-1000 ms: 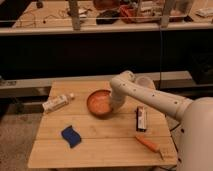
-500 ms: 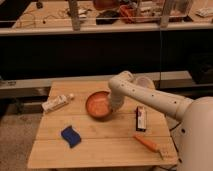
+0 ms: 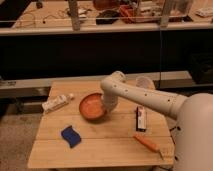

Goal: Drag the ceramic bowl in a circle

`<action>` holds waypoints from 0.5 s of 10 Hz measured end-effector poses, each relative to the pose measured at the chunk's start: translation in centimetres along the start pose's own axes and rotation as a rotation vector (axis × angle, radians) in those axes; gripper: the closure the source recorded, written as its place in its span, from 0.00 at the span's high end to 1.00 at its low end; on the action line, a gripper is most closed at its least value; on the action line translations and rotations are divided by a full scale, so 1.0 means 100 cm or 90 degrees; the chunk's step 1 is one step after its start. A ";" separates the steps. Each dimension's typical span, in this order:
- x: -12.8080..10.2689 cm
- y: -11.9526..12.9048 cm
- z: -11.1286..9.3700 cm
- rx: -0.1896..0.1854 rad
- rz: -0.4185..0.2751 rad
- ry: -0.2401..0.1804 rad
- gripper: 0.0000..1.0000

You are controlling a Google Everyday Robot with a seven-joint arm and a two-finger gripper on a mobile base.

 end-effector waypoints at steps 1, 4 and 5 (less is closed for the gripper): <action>0.006 0.012 -0.003 0.002 -0.002 -0.003 0.01; 0.020 0.046 -0.011 0.002 -0.006 -0.008 0.01; 0.020 0.048 -0.013 0.004 -0.008 -0.008 0.01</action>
